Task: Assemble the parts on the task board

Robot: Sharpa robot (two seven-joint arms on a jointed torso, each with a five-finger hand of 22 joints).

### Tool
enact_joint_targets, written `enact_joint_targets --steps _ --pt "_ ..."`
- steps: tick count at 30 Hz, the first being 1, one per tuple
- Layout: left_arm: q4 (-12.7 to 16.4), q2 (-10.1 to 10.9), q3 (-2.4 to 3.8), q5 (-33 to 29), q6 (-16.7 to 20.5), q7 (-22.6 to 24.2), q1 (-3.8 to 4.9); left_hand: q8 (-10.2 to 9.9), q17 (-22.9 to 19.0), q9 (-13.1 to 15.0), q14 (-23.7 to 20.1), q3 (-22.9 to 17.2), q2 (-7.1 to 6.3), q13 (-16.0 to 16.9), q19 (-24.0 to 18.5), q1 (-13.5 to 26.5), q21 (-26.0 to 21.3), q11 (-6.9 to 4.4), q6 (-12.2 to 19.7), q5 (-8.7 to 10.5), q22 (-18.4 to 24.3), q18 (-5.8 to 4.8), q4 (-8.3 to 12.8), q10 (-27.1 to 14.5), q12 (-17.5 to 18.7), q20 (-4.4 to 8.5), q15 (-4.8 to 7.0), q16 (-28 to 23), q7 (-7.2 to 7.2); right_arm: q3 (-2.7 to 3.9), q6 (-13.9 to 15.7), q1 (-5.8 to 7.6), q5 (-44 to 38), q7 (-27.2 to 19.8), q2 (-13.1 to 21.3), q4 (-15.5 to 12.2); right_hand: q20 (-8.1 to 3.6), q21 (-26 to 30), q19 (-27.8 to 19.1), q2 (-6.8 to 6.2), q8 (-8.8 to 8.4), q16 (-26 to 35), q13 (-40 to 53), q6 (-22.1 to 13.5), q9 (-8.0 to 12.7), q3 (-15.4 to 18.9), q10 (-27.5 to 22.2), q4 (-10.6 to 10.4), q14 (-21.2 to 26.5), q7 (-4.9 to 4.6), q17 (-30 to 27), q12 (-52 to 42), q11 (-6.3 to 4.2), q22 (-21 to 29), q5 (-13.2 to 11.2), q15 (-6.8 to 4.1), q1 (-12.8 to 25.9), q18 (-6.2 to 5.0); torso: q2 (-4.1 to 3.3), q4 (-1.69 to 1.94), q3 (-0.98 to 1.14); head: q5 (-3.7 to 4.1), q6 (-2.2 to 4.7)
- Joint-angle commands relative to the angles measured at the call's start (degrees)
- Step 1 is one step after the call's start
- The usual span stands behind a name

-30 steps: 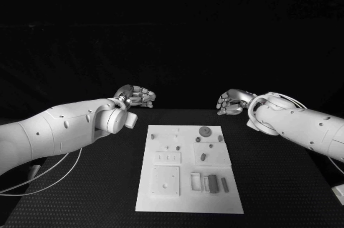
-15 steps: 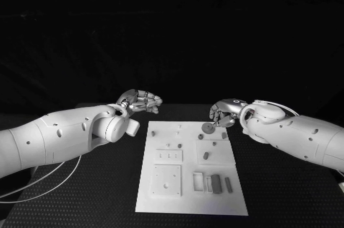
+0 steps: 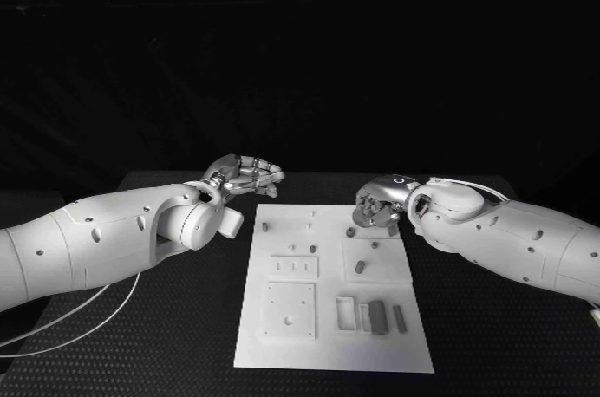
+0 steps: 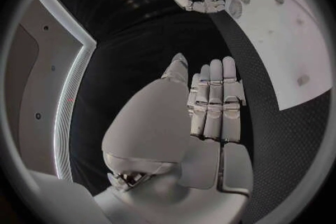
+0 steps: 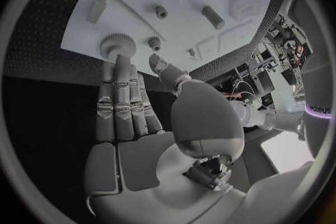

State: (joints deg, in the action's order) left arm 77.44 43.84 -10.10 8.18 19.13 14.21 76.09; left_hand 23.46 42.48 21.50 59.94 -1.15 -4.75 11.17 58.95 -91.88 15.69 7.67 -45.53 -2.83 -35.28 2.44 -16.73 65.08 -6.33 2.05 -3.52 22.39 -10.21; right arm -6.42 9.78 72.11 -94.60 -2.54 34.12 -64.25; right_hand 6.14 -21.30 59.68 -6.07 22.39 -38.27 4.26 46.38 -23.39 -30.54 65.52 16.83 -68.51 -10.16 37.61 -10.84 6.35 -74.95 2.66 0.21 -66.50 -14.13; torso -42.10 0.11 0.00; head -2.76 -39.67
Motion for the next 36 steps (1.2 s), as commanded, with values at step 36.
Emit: enact_joint_targets --steps 36 --pt "0.09 -0.49 0.35 1.94 -1.35 0.03 0.40 4.38 4.77 4.18 5.77 -2.47 2.07 5.48 4.73 -3.57 2.53 -5.46 -9.05 -0.22 -2.07 1.02 0.26 11.05 -5.76 1.95 2.50 2.95 3.85 -1.72 -1.72 -0.90 -4.67 0.82 -2.89 1.18 -0.30 -0.90 0.98 0.68 -0.33 -0.46 0.00 1.43 0.14 -0.20 1.47 -0.22 -0.91 0.11 1.35 1.55 -0.01 -1.30 0.21 -0.18 1.10 -0.87 -2.12 0.43 -0.36 0.06 -0.30"
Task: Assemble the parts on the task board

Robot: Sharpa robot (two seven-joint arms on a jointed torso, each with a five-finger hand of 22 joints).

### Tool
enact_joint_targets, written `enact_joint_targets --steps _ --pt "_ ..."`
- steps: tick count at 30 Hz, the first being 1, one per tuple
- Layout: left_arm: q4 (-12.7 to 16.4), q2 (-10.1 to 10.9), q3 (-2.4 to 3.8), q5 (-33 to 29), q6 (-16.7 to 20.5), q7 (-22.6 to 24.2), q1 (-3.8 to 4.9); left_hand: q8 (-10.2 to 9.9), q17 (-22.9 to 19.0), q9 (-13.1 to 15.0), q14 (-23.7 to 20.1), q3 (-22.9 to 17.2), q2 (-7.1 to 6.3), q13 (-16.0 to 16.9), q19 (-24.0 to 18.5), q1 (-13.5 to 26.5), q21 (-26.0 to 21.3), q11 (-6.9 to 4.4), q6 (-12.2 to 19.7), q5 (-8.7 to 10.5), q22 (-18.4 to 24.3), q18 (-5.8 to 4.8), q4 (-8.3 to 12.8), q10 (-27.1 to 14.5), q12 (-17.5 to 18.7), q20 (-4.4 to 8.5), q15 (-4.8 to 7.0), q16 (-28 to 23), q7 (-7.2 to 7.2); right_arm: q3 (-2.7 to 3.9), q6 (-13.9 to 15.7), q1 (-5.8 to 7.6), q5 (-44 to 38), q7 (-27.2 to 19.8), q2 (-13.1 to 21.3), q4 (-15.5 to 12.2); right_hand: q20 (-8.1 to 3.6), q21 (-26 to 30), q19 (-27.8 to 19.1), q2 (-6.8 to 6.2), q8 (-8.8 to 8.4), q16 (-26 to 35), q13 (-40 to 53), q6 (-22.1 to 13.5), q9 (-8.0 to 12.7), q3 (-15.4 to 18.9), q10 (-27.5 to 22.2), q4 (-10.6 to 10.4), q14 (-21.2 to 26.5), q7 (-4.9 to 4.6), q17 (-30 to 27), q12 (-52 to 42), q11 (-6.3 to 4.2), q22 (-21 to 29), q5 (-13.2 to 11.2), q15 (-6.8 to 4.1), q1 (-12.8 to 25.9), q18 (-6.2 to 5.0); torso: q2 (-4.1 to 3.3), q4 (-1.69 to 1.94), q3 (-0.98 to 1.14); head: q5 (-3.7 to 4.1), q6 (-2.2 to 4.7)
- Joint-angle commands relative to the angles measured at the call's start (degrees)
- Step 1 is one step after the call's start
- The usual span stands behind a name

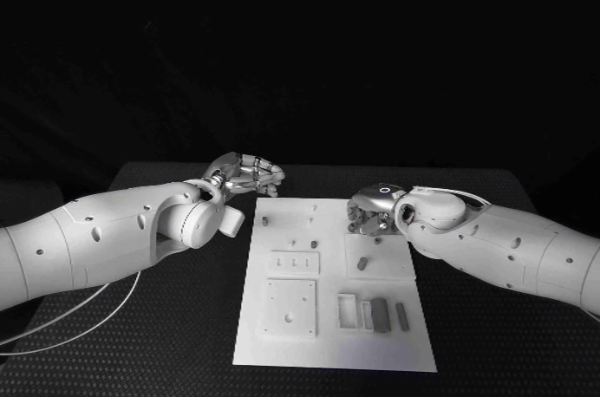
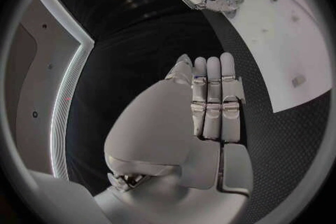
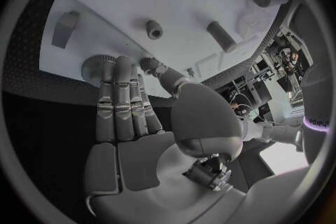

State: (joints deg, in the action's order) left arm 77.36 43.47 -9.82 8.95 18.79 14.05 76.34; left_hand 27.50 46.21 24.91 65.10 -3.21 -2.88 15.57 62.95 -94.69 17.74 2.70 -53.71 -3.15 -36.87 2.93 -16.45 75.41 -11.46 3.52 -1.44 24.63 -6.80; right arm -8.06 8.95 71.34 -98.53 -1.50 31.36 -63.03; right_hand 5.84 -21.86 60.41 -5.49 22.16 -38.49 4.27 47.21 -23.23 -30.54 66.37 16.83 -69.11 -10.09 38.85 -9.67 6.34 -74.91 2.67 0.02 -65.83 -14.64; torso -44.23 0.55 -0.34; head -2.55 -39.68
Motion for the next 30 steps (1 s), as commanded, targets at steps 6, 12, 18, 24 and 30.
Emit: enact_joint_targets --steps 6,12,18,24,30 --pt "0.54 -0.15 0.08 0.58 -2.73 0.38 0.19 -4.47 0.21 0.23 -6.81 3.91 -1.41 0.26 -5.53 5.43 -3.01 4.13 6.04 -0.65 0.39 -1.19 -0.22 -9.61 5.13 -1.51 -2.59 -4.03 -2.42 -0.09 -0.78 -0.12 -0.74 -0.27 -0.27 -0.14 -0.10 -0.59 0.48 0.53 0.02 -0.36 0.11 1.21 -0.10 -0.28 1.33 -0.22 -0.61 0.23 0.45 0.45 -0.19 -1.36 0.21 -0.16 0.72 -0.36 0.00 -0.04 -0.03 -0.22 -0.38" --pt "0.62 -0.14 0.08 0.55 -2.91 0.48 0.19 -10.60 -3.93 -2.35 -16.39 7.61 -2.76 -4.52 -14.06 9.86 -8.35 7.81 17.02 0.18 2.55 -0.68 -0.33 -23.35 7.90 -6.46 -7.58 -11.21 -2.37 -0.09 -0.87 -0.12 -0.74 -0.32 -0.30 -0.18 -0.15 -0.69 0.55 0.52 0.03 -0.38 0.14 1.39 -0.11 -0.25 1.54 -0.20 -0.69 0.30 0.58 0.53 -0.24 -1.37 0.21 -0.21 0.85 -0.36 0.02 -0.05 0.01 -0.39 -0.30" --pt "0.65 -0.13 0.08 0.55 -3.13 0.12 0.21 -10.09 -4.95 -1.94 -16.14 6.57 -2.98 -5.91 -13.91 10.21 -8.57 7.51 16.86 0.17 2.53 0.47 -0.31 -24.39 7.40 -7.11 -8.02 -11.59 -2.49 -0.09 -0.94 -0.13 -0.73 -0.32 -0.57 -0.07 -0.20 -0.77 0.57 0.58 0.05 -0.38 0.19 1.59 -0.14 -0.31 1.80 -0.18 -0.73 0.38 0.70 0.56 -0.31 -1.37 0.21 -0.27 0.85 -0.36 -0.02 -0.07 0.03 -0.37 -0.18" --pt "0.49 -0.28 0.08 0.54 -3.11 0.04 0.21 -9.73 -5.12 -1.74 -15.52 6.33 -2.63 -6.24 -13.45 9.91 -8.40 7.33 16.42 0.19 2.36 0.73 -0.25 -23.73 7.13 -7.02 -7.85 -11.32 -2.72 -0.11 -0.65 -0.22 -1.34 0.02 -0.94 0.20 -0.37 -1.08 0.78 1.16 0.23 -0.51 0.34 2.32 -0.28 -0.61 2.65 -0.11 -1.05 0.68 1.07 0.58 -0.57 -1.39 0.21 -0.51 0.45 -0.36 0.00 -0.06 0.11 -0.43 -0.08" --pt "0.55 -0.30 0.08 0.52 -3.16 -0.01 0.22 -9.53 -5.20 -1.64 -15.27 6.31 -2.40 -6.42 -13.27 9.64 -8.34 7.23 16.13 0.19 2.28 0.78 -0.25 -23.44 7.03 -6.97 -7.77 -11.20 -2.68 -0.12 -0.38 -0.26 -1.98 0.36 -1.34 0.52 -0.74 -2.03 1.55 1.53 0.27 -1.54 0.53 3.13 -0.37 -0.54 3.70 -0.11 -2.07 0.97 2.07 0.74 -0.93 -1.49 0.21 -0.86 0.23 -0.36 -0.07 -0.06 0.02 -0.35 -0.11"
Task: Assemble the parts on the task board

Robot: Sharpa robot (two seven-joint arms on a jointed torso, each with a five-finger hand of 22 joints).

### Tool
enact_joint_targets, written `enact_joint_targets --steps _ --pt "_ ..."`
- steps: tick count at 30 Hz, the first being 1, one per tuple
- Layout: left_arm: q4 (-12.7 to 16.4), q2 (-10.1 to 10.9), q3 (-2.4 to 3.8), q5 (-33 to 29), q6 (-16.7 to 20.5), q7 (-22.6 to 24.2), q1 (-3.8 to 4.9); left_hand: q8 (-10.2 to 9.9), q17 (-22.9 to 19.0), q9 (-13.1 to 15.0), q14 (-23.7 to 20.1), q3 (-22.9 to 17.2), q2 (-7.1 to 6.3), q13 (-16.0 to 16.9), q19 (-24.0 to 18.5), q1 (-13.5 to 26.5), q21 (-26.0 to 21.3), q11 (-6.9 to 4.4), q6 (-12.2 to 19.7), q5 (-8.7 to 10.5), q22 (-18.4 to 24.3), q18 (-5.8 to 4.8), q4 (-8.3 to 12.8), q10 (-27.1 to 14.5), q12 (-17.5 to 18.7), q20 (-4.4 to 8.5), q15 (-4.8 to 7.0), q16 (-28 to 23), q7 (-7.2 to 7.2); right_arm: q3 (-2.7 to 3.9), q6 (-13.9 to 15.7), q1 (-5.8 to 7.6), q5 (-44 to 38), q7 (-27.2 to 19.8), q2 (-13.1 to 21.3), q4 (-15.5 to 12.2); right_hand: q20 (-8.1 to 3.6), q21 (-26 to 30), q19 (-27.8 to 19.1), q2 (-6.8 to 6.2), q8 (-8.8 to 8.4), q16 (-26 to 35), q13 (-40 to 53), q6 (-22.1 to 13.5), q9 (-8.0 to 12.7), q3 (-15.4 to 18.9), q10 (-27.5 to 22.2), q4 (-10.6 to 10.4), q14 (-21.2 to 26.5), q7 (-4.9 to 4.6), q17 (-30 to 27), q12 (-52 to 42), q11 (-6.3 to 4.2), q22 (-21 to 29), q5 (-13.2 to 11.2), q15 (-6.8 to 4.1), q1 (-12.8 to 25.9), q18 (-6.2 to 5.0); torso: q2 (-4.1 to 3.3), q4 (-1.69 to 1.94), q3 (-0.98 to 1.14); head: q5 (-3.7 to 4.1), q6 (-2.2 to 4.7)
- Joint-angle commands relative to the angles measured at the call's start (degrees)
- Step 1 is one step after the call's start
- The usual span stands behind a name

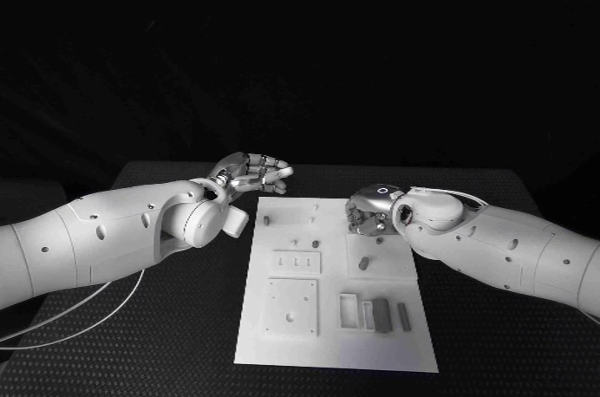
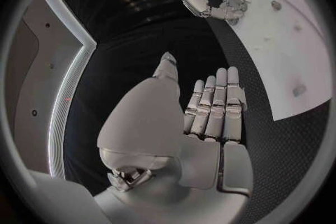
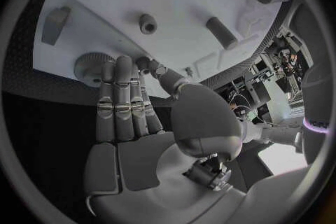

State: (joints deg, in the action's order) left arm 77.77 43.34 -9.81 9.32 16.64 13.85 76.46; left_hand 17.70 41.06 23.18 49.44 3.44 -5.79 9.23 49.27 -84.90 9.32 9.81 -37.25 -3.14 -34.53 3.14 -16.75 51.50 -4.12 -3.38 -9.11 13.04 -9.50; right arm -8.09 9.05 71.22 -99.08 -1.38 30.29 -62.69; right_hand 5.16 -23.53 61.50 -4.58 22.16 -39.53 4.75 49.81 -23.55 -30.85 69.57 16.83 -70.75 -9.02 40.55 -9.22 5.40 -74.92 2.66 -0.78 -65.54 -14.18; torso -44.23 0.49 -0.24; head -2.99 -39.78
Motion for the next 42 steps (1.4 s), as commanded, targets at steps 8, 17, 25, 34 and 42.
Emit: enact_joint_targets --steps 8,17,25,34,42 --pt "0.06 -0.27 0.06 0.15 -1.03 0.08 0.11 0.39 -0.10 0.15 0.74 -0.26 0.69 -0.30 0.65 -0.40 0.16 0.07 -0.49 0.19 -0.16 0.62 0.06 0.63 -0.32 0.01 0.02 0.58 0.00 -0.27 -0.82 -0.37 -2.30 0.49 -0.75 0.73 -0.35 -1.10 0.63 1.12 0.44 -1.18 0.38 1.56 -0.23 -0.47 1.79 -0.05 -0.52 0.31 1.18 0.25 -0.38 -1.47 0.22 -0.40 -0.71 -0.82 -0.05 0.07 -0.08 0.03 -0.03" --pt "0.00 -0.25 0.06 0.13 -1.09 -0.01 0.14 0.41 -0.13 0.16 0.87 -0.18 0.76 -0.42 0.75 -0.44 0.19 0.07 -0.51 0.20 -0.20 0.63 0.05 0.66 -0.31 0.05 0.06 0.65 -0.13 -0.29 2.86 -0.42 -3.19 1.94 -0.91 0.67 -0.84 -2.64 1.50 2.64 1.05 -2.36 1.24 3.61 -0.79 -0.98 4.10 -0.02 -1.23 1.11 2.28 -0.19 -1.24 -1.53 0.21 -1.21 -1.75 -0.82 -0.04 0.02 -0.12 -0.04 -0.07" --pt "-0.09 -0.19 0.06 0.12 -1.00 -0.05 0.18 0.44 -0.16 0.17 0.96 -0.13 0.86 -0.51 0.82 -0.49 0.21 0.06 -0.54 0.19 -0.23 0.63 0.05 0.71 -0.31 0.08 0.10 0.70 -0.19 -0.27 5.46 -0.42 -3.77 3.91 -0.79 0.03 -1.45 -5.01 2.70 1.74 1.15 -4.35 2.60 5.60 -1.56 -8.03 6.20 -0.30 -1.91 1.67 3.79 -0.08 -2.01 -1.51 0.22 -1.97 -1.21 -0.82 -0.02 0.02 -0.10 -0.15 0.29" --pt "-0.33 -0.18 0.06 0.02 -0.83 -0.12 0.29 0.47 -0.18 0.19 1.01 -0.08 0.90 -0.57 0.86 -0.54 0.21 0.06 -0.59 0.20 -0.24 0.63 0.05 0.75 -0.30 0.10 0.12 0.72 -0.21 -0.24 8.44 -0.21 -5.03 6.49 -0.71 -1.37 -2.01 -6.74 3.28 1.54 1.42 -5.39 3.57 6.52 -2.34 -8.81 7.40 -0.23 -2.39 2.08 4.46 -0.13 -2.52 -1.53 0.22 -2.48 -0.46 -0.82 0.01 0.01 -0.16 -0.18 0.76" --pt "-0.57 -0.34 0.06 0.01 -0.70 -0.12 0.35 0.50 -0.21 0.21 1.04 -0.03 0.91 -0.64 0.88 -0.59 0.21 0.07 -0.65 0.19 -0.26 0.62 0.06 0.76 -0.29 0.11 0.13 0.74 -0.22 -0.20 11.61 0.01 -6.57 9.36 -2.00 -1.77 -2.30 -7.69 3.42 1.29 1.50 -5.96 4.06 6.85 -2.78 -9.05 7.84 -0.20 -2.61 2.24 4.79 -0.06 -2.72 -1.52 0.22 -2.69 -0.36 -0.82 -0.07 -0.01 -0.05 -0.34 1.11"
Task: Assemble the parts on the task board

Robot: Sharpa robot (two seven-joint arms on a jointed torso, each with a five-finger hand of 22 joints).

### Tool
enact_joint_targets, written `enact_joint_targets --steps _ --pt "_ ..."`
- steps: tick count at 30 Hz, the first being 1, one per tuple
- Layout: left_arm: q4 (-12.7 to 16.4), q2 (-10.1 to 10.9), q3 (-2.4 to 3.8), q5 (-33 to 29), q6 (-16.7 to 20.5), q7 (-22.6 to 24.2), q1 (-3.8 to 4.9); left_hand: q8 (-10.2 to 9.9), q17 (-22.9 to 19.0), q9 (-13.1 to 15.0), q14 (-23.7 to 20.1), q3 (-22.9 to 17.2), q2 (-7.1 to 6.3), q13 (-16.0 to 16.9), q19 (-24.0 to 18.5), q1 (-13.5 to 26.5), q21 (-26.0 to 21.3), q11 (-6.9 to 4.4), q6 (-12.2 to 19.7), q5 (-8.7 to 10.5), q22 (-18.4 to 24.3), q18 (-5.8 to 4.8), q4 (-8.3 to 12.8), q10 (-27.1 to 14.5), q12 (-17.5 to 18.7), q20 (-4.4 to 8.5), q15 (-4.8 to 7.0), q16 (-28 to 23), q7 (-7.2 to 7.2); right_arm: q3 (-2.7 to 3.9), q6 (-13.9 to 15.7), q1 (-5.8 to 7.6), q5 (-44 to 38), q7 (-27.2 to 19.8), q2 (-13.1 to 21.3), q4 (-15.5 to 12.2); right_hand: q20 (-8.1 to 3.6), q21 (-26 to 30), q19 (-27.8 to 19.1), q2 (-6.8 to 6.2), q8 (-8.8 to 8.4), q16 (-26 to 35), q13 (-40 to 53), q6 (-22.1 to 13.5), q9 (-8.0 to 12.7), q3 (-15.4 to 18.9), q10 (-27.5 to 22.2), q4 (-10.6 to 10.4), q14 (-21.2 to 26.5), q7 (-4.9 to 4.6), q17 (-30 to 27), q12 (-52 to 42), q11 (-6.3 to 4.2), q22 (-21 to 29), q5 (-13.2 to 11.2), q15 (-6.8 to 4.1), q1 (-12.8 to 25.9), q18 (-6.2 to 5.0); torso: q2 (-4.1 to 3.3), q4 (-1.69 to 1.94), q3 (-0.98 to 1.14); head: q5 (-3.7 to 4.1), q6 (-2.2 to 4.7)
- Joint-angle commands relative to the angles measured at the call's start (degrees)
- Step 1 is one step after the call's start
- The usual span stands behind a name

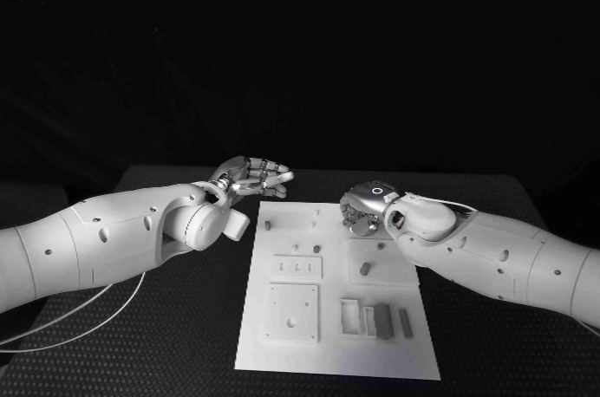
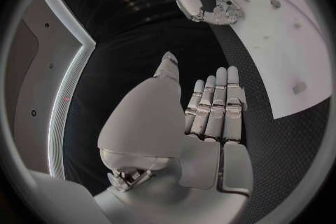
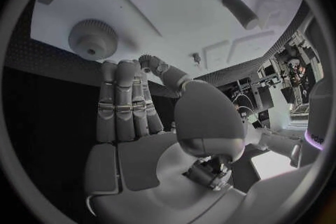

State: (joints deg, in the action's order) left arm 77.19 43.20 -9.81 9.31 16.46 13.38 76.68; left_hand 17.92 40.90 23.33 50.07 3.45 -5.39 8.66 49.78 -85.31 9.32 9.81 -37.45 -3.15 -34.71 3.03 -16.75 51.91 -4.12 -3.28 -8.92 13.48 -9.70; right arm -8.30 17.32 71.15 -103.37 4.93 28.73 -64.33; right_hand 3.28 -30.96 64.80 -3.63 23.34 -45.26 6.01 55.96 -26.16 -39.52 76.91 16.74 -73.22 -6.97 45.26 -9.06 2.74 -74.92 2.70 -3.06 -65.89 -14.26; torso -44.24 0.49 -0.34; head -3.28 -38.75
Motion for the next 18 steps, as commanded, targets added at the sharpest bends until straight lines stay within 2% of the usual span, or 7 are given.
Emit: enact_joint_targets --steps 1,7,11,15,18 --pt "-0.02 -0.22 0.06 0.02 -0.50 0.35 0.13 0.29 -0.06 0.06 0.42 -0.02 0.51 -0.09 0.38 -0.19 0.20 0.08 -0.45 0.20 -0.08 0.73 0.06 0.35 -0.29 0.02 -0.06 0.30 -0.02 0.01 4.01 0.09 -2.82 3.80 -0.83 -0.11 -0.45 -0.39 0.13 0.31 0.33 -0.32 2.87 0.74 -0.23 -0.39 0.57 -0.10 -0.16 0.20 0.13 -0.22 -0.10 -1.52 0.18 -0.44 0.03 -0.74 -0.06 0.00 0.04 -0.07 0.16" --pt "-0.23 -0.41 0.06 0.02 -0.39 0.36 0.22 0.31 -0.08 0.07 0.43 0.00 0.52 -0.13 0.40 -0.22 0.20 0.09 -0.49 0.20 -0.09 0.73 0.05 0.36 -0.28 0.03 -0.05 0.31 -0.02 0.01 5.50 0.15 -3.82 5.72 -3.28 1.62 -0.60 -0.95 0.19 0.08 0.36 -0.69 3.14 0.93 -0.47 -0.48 0.78 -0.07 -0.27 0.29 0.32 -0.16 -0.21 -1.52 0.18 -0.57 0.03 -0.74 -0.05 -0.10 0.05 -0.12 0.30" --pt "-0.44 -0.85 0.07 0.02 -0.35 0.44 0.27 0.32 -0.09 0.07 0.45 0.02 0.52 -0.16 0.40 -0.25 0.20 0.10 -0.51 0.20 -0.09 0.72 0.06 0.37 -0.28 0.03 -0.04 0.31 -0.02 0.01 6.04 0.13 -4.56 6.24 -4.99 3.20 -0.66 -1.16 0.22 0.03 0.35 -0.82 3.24 0.96 -0.55 -0.53 0.82 -0.07 -0.31 0.31 0.39 -0.12 -0.24 -1.52 0.18 -0.60 0.01 -0.74 -0.13 0.03 -0.01 0.13 0.60" --pt "-0.76 -1.18 0.07 0.02 -0.38 0.45 0.27 0.33 -0.10 0.08 0.46 0.03 0.54 -0.19 0.41 -0.28 0.20 0.10 -0.53 0.20 -0.10 0.72 0.06 0.38 -0.28 0.04 -0.04 0.32 -0.02 0.02 6.55 0.11 -5.01 6.76 -6.26 4.26 -0.69 -1.28 0.23 0.00 0.33 -0.88 3.29 0.97 -0.60 -0.57 0.85 -0.07 -0.31 0.32 0.41 -0.10 -0.26 -1.51 0.18 -0.62 -0.01 -0.74 -0.14 0.24 0.03 0.25 0.84" --pt "-0.90 -1.35 0.07 0.02 -0.33 0.46 0.27 0.35 -0.11 0.08 0.46 0.04 0.57 -0.21 0.42 -0.29 0.19 0.10 -0.56 0.20 -0.10 0.72 0.05 0.40 -0.28 0.04 -0.04 0.32 -0.02 0.02 6.55 0.11 -5.11 6.67 -6.98 4.89 -0.72 -1.39 0.24 -0.01 0.33 -0.93 3.34 0.99 -0.64 -0.60 0.88 -0.06 -0.32 0.33 0.43 -0.09 -0.27 -1.51 0.18 -0.64 -0.02 -0.74 -0.06 0.17 0.04 0.11 0.95"
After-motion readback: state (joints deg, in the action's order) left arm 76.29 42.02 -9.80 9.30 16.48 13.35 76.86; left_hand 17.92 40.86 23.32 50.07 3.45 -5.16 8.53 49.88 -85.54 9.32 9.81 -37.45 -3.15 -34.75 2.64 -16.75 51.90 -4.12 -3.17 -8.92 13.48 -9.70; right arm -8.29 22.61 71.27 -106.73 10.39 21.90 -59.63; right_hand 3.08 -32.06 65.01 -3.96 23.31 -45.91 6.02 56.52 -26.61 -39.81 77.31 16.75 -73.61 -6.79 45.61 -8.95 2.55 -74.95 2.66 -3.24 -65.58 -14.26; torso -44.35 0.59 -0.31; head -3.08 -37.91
